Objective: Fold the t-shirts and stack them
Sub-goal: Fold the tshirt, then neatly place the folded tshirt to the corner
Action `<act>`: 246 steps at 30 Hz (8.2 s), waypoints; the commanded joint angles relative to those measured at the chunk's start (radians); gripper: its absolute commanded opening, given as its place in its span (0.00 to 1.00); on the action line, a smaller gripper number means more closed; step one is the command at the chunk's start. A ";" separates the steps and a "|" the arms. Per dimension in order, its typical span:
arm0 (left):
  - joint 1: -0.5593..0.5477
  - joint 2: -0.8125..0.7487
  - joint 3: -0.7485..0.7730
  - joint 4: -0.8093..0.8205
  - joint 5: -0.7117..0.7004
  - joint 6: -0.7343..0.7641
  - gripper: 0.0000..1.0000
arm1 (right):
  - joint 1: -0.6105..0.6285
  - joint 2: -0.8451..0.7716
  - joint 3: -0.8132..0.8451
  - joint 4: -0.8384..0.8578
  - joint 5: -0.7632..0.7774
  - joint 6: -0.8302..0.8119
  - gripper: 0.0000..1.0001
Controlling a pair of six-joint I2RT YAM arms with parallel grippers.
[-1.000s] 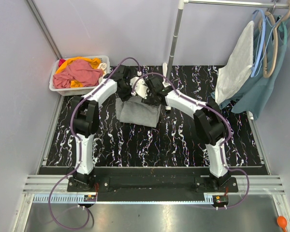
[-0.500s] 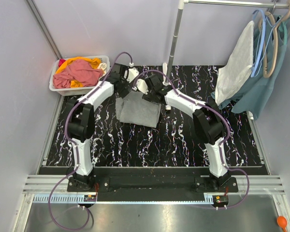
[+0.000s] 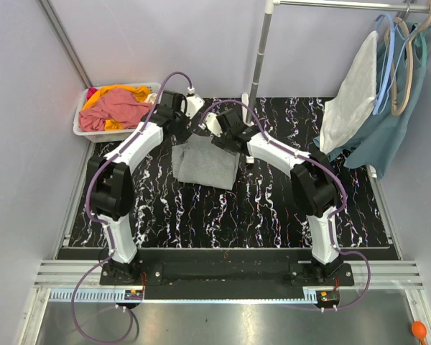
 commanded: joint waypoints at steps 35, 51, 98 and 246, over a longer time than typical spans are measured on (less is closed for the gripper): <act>-0.029 0.011 -0.130 0.023 -0.007 -0.024 0.99 | 0.004 -0.146 -0.197 0.056 -0.021 0.111 0.75; 0.062 -0.104 -0.113 -0.327 0.498 -0.029 0.99 | 0.007 -0.327 -0.343 0.044 -0.037 0.148 0.76; 0.257 0.274 0.034 -0.424 0.849 -0.153 0.99 | 0.010 -0.307 -0.401 0.072 -0.075 0.166 0.76; 0.757 -0.619 -0.581 -0.243 0.234 0.175 0.99 | 0.004 -0.407 -0.555 0.183 0.123 0.165 0.79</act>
